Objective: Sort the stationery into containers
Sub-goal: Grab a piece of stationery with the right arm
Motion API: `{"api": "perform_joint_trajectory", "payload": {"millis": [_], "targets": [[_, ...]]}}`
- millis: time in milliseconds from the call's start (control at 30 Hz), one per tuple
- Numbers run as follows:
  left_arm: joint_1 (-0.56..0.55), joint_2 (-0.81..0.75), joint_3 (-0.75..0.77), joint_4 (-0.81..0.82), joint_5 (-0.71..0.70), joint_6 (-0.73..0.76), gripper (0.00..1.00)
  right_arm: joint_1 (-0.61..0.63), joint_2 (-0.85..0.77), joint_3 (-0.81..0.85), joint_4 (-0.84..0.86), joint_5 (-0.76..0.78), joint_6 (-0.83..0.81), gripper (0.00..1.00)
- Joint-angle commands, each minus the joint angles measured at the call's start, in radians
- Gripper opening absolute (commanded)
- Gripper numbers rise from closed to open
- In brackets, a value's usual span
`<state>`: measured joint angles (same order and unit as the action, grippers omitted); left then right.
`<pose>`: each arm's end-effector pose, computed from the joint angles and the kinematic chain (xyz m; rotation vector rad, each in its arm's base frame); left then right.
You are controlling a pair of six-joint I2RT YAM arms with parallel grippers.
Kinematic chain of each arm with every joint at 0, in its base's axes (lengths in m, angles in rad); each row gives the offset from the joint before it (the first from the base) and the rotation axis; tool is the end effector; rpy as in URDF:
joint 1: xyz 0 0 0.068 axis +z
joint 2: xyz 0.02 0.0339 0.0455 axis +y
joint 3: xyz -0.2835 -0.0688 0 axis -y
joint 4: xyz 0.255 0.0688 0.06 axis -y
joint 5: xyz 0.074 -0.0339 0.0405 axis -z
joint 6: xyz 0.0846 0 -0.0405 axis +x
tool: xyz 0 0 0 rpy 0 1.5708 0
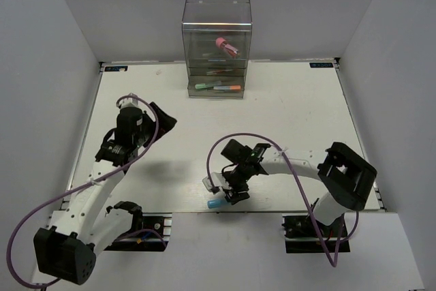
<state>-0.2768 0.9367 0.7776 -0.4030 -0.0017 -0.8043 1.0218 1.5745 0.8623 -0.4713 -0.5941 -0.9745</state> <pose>0.2381 -0.0675 0.2762 -0.5745 2.1234 -0.6232 0.1202 0.2872 0.1423 -2.3183 1.3050 0.8250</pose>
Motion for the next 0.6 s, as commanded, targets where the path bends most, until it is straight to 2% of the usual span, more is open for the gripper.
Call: {"api": "perform_joint_trajectory", "payload": {"millis": [0,100,200,233,300,333,400,433,533,567], "targets": [[0.001,-0.051,-0.044,-0.118,-0.069,-0.001,0.99,0.041,0.025,0.034,0.052,0.074,0.059,0.64],[0.001,-0.096,-0.057,-0.148,-0.093,-0.012,0.99,0.078,0.062,0.023,0.105,0.153,0.129,0.6],[0.001,-0.127,-0.066,-0.169,-0.116,-0.021,0.99,0.11,0.078,0.015,0.161,0.239,0.191,0.5],[0.001,-0.127,-0.066,-0.181,-0.127,-0.021,0.99,0.119,0.081,0.014,0.177,0.256,0.198,0.43],[0.001,-0.138,-0.066,-0.191,-0.127,-0.021,0.99,0.133,0.075,0.003,0.207,0.321,0.198,0.36],[0.001,-0.148,-0.066,-0.191,-0.138,-0.021,0.99,0.136,0.073,-0.002,0.211,0.353,0.195,0.27],[0.001,-0.148,-0.075,-0.191,-0.138,-0.021,0.99,0.138,0.073,-0.011,0.235,0.382,0.189,0.18],[0.001,-0.148,-0.075,-0.18,-0.138,-0.021,0.99,0.133,0.07,-0.008,0.237,0.414,0.192,0.1],[0.001,-0.139,-0.086,-0.171,-0.129,-0.032,0.99,0.115,0.059,0.01,0.249,0.476,0.192,0.0],[0.001,-0.139,-0.086,-0.162,-0.118,-0.032,0.99,0.089,0.05,0.017,0.252,0.506,0.185,0.0]]}}
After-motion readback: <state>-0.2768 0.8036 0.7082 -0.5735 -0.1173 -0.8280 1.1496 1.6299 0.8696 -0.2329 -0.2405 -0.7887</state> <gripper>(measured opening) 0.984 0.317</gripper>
